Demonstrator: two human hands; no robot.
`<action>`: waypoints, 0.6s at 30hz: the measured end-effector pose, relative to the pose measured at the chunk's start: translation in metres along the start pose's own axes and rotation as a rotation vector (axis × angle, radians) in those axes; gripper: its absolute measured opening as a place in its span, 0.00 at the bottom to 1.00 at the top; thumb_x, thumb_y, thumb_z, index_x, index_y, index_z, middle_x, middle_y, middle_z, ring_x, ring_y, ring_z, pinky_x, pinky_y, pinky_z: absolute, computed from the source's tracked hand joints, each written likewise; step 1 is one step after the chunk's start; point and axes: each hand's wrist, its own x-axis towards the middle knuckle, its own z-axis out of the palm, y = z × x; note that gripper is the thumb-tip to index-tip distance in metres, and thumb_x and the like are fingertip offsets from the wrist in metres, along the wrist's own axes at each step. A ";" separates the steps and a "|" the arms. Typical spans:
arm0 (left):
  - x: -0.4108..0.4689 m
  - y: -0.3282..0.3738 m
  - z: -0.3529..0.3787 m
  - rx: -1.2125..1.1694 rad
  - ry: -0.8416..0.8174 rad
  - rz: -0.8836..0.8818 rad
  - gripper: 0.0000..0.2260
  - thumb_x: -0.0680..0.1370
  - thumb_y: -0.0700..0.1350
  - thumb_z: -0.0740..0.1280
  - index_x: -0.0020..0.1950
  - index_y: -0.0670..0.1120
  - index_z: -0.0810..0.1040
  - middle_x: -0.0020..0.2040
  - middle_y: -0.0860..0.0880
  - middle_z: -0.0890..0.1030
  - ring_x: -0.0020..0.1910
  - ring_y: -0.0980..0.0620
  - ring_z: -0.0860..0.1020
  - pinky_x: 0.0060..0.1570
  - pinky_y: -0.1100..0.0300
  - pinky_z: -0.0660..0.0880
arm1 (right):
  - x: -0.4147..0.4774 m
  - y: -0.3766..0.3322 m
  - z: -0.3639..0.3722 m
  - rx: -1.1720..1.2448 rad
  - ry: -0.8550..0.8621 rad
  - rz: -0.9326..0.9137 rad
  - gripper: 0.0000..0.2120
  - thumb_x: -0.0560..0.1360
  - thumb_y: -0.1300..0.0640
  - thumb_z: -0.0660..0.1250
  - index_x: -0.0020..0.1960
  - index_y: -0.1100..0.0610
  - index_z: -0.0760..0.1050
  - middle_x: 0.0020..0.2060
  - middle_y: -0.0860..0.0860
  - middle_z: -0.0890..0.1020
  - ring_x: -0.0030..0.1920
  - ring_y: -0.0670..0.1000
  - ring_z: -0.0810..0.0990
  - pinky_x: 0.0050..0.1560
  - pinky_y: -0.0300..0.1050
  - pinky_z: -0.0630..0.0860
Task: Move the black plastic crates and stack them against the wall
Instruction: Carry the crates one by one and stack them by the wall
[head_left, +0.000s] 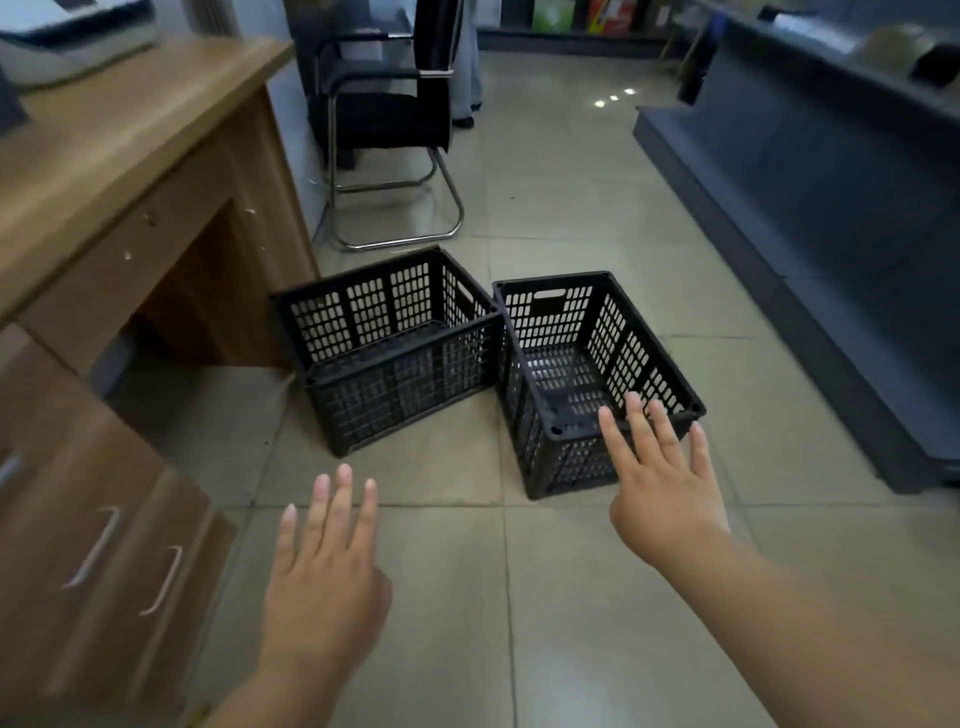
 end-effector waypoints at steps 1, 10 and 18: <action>0.018 0.019 0.003 -0.009 -0.004 -0.004 0.35 0.58 0.45 0.64 0.65 0.40 0.73 0.67 0.39 0.73 0.68 0.43 0.62 0.71 0.52 0.40 | 0.014 0.017 0.002 0.004 -0.015 0.003 0.37 0.76 0.58 0.48 0.64 0.48 0.17 0.62 0.49 0.19 0.64 0.49 0.19 0.52 0.50 0.13; 0.148 0.150 0.043 -0.043 -0.020 0.028 0.35 0.65 0.45 0.62 0.72 0.42 0.63 0.74 0.43 0.56 0.76 0.48 0.40 0.70 0.51 0.35 | 0.122 0.113 0.044 0.061 -0.138 0.032 0.37 0.77 0.58 0.49 0.66 0.48 0.20 0.65 0.50 0.22 0.65 0.48 0.22 0.63 0.53 0.20; 0.253 0.241 0.096 -0.229 -0.201 0.097 0.31 0.69 0.50 0.63 0.71 0.43 0.66 0.73 0.44 0.56 0.75 0.46 0.54 0.69 0.51 0.37 | 0.212 0.162 0.099 0.128 -0.173 0.143 0.39 0.77 0.57 0.53 0.66 0.48 0.21 0.72 0.50 0.27 0.73 0.51 0.28 0.68 0.57 0.26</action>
